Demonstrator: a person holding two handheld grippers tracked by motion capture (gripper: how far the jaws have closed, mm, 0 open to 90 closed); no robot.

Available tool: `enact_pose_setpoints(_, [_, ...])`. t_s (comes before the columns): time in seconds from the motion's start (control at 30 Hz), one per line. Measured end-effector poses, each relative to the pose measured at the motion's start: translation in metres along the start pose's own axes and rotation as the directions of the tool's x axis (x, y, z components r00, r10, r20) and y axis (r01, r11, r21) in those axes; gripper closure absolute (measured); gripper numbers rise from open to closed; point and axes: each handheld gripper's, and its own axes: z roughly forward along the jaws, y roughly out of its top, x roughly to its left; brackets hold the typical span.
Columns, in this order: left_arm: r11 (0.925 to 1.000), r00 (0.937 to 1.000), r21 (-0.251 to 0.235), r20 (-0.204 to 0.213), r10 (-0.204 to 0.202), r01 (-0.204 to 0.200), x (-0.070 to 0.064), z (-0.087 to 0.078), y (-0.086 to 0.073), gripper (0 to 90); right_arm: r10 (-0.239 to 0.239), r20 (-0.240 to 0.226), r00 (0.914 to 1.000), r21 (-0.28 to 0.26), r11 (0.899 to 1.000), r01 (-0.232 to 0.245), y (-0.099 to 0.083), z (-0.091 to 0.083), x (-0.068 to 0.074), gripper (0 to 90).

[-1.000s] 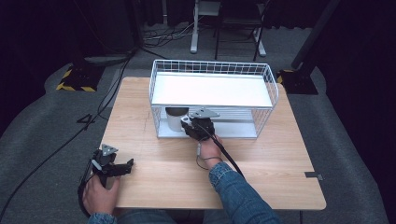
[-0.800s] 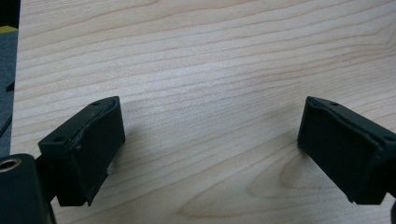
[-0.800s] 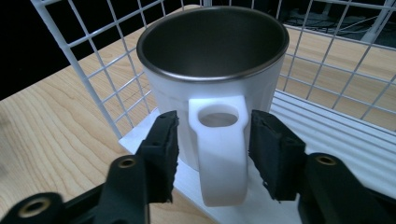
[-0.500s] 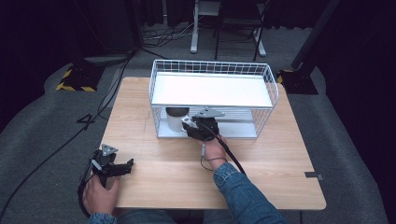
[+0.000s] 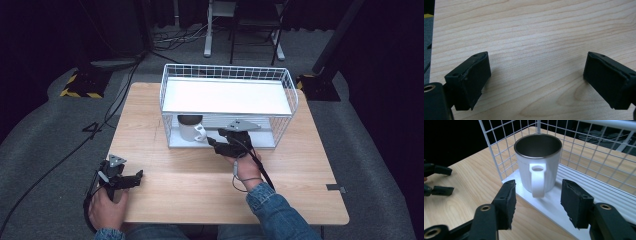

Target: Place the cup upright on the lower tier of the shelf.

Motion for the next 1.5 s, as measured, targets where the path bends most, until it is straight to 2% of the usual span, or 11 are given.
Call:
enact_pose_setpoints(0.27, [1.0, 1.0, 0.0, 0.0, 0.0, 0.0, 0.0, 0.0, 0.0, 7.8, -0.006, 0.005, 1.0, -0.009, 1.0, 0.006, -0.006, -0.033, -0.008, 38.3])
enact_pose_setpoints(0.47, [1.0, 1.0, -0.001, 0.0, 0.0, 0.0, 0.0, 0.0, 0.0, 7.8, -0.032, 0.007, 0.9995, -0.002, 0.999, 0.032, -0.014, -0.051, -0.011, 35.7])
enact_pose_setpoints(0.7, [1.0, 1.0, -0.001, 0.0, 0.0, 0.0, 0.0, 0.0, 0.0, 7.8, -0.046, 0.011, 0.9989, 0.021, 0.999, 0.046, -0.026, -0.07, -0.019, 32.0])
enact_pose_setpoints(0.83, [1.0, 1.0, -0.001, -0.002, -0.001, 0.001, 0.0, 0.0, 0.0, 8.0, -0.022, 0.018, 0.9996, 0.042, 0.999, 0.021, -0.038, -0.078, -0.03, 25.1])
enact_pose_setpoints(0.93, [1.0, 1.0, -0.001, -0.002, -0.001, 0.001, 0.0, 0.0, 0.0, 8.1, -0.036, 0.044, 0.9984, 0.076, 0.997, 0.033, -0.049, -0.083, -0.039, 20.5])
enact_pose_setpoints(1.2, [1.0, 1.0, -0.001, -0.002, -0.001, 0.001, 0.0, 0.0, 0.0, 8.1, 0.019, 0.117, 0.9929, 0.086, 0.996, -0.03, -0.073, -0.102, -0.062, 14.9])
enact_pose_setpoints(1.5, [1.0, 1.0, -0.001, -0.002, -0.001, 0.001, 0.0, 0.0, 0.0, 8.1, 0.071, 0.152, 0.9858, 0.136, 0.986, -0.092, -0.106, -0.107, -0.086, 14.9])
